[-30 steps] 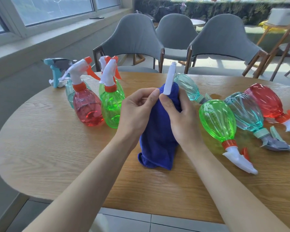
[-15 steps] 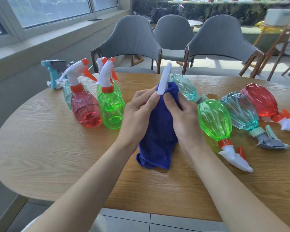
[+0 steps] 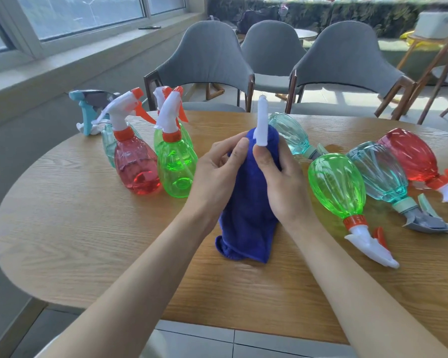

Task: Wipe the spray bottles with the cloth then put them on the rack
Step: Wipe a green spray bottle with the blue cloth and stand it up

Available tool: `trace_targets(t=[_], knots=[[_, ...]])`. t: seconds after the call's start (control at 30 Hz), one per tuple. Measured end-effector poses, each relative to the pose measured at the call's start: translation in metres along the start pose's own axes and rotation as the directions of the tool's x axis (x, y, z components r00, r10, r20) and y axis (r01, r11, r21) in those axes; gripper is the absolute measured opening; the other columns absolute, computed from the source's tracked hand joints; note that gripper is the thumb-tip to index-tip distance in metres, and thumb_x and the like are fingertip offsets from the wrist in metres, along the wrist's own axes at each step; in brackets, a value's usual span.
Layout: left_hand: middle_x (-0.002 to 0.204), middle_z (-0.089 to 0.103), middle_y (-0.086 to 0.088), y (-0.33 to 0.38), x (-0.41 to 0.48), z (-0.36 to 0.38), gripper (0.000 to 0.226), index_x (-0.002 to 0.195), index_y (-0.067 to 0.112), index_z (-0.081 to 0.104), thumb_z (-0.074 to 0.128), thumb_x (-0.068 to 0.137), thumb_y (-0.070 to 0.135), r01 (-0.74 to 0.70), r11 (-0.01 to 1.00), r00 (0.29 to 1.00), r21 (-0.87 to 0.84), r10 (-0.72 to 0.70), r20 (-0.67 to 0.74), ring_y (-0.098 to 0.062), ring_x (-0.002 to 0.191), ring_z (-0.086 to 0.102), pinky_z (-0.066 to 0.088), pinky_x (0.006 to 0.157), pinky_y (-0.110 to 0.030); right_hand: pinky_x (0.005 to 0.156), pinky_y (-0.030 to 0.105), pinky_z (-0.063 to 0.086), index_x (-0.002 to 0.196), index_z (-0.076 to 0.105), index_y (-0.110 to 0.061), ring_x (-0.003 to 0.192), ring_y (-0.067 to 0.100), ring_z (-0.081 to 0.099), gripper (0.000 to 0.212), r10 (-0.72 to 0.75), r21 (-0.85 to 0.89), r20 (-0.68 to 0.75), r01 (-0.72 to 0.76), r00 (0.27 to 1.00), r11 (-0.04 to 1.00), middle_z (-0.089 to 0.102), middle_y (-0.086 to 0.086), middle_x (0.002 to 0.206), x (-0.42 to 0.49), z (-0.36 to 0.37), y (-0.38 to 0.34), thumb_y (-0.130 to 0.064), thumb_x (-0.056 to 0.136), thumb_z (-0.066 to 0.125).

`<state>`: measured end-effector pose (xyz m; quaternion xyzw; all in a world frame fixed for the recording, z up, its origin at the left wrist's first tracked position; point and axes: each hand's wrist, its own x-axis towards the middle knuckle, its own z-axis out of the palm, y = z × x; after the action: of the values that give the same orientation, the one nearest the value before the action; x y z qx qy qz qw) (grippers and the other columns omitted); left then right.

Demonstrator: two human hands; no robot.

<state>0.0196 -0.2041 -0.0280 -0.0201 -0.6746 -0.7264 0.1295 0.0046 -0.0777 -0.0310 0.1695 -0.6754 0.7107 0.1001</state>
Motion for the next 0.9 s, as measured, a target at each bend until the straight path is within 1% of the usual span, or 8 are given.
trace_targets(t=[0.07,0.17,0.33,0.43,0.53,0.63,0.8,0.9], knots=[[0.140,0.064,-0.002,0.004,-0.001,-0.001,0.035,0.143,0.034,0.069,0.059,0.110,0.040,0.010,0.997,0.998,0.071,-0.014,0.064,-0.006,0.131,0.061,0.046,0.115,-0.029,0.093,0.017,0.050,0.111,0.071,-0.035,0.106,-0.001,0.070,0.018,0.043,0.064,0.004,-0.043,0.999,0.997,0.077,-0.021,0.103,0.001,-0.003,-0.001,-0.028,0.110,0.055],[0.128,0.058,-0.008,0.006,-0.004,0.001,0.035,0.145,0.040,0.066,0.053,0.113,0.037,-0.025,0.990,0.995,0.137,0.011,0.100,-0.006,0.123,0.057,0.043,0.107,-0.017,0.091,0.023,0.053,0.109,0.074,-0.027,0.100,0.006,0.072,0.021,0.084,0.135,-0.003,-0.083,0.996,0.987,0.079,-0.013,0.098,0.003,-0.006,0.000,-0.025,0.111,0.053],[0.110,0.055,-0.014,-0.002,-0.012,0.011,0.033,0.141,0.034,0.069,0.052,0.113,0.034,-0.145,0.961,0.988,0.236,0.153,-0.017,0.003,0.099,0.053,0.037,0.093,-0.006,0.100,0.038,0.056,0.114,0.078,-0.018,0.108,0.019,0.073,0.018,0.122,0.277,-0.035,-0.107,0.992,0.955,0.080,0.000,0.107,0.000,-0.007,0.002,-0.025,0.106,0.063],[0.100,0.056,-0.006,-0.005,-0.012,0.012,0.028,0.127,0.024,0.078,0.055,0.112,0.030,-0.175,0.957,0.973,0.233,0.203,-0.106,0.005,0.091,0.053,0.038,0.088,-0.007,0.086,0.026,0.053,0.107,0.075,-0.018,0.091,0.005,0.069,0.009,0.036,0.119,-0.096,-0.024,0.995,0.993,0.076,-0.012,0.093,-0.004,-0.002,0.002,-0.024,0.103,0.069],[0.095,0.063,-0.012,-0.006,-0.009,0.011,0.026,0.099,0.014,0.082,0.061,0.110,0.024,-0.180,0.964,0.960,0.197,0.216,-0.179,0.002,0.085,0.055,0.040,0.083,-0.011,0.099,0.028,0.053,0.124,0.069,-0.023,0.109,0.007,0.070,0.029,-0.035,-0.038,-0.092,0.031,0.995,0.999,0.076,-0.009,0.113,-0.010,0.008,0.003,-0.031,0.097,0.077],[0.088,0.063,-0.014,-0.005,-0.009,0.011,0.026,0.086,0.012,0.080,0.067,0.107,0.019,-0.222,0.952,0.935,0.211,0.269,-0.230,-0.003,0.079,0.054,0.041,0.077,-0.015,0.105,0.037,0.051,0.128,0.066,-0.027,0.117,0.012,0.068,0.029,-0.050,-0.065,-0.063,0.046,0.997,0.997,0.074,-0.007,0.119,-0.010,0.010,0.006,-0.037,0.101,0.072],[0.078,0.060,-0.015,-0.001,-0.011,0.011,0.014,0.094,0.017,0.084,0.073,0.103,0.019,-0.283,0.916,0.895,0.283,0.359,-0.266,-0.002,0.070,0.047,0.038,0.070,-0.015,0.100,0.026,0.050,0.115,0.063,-0.043,0.113,0.007,0.068,0.012,-0.049,-0.055,-0.043,0.047,0.998,0.997,0.074,-0.011,0.115,-0.009,0.006,0.004,-0.036,0.105,0.064],[0.094,0.067,-0.018,-0.001,-0.013,0.013,0.013,0.105,0.022,0.083,0.070,0.105,0.025,-0.262,0.936,0.921,0.233,0.316,-0.230,-0.021,0.079,0.056,0.046,0.074,-0.025,0.098,0.022,0.051,0.113,0.068,-0.042,0.111,0.004,0.069,0.014,0.004,-0.011,-0.028,-0.005,1.000,1.000,0.076,-0.013,0.112,-0.003,0.000,0.000,-0.030,0.108,0.060]])
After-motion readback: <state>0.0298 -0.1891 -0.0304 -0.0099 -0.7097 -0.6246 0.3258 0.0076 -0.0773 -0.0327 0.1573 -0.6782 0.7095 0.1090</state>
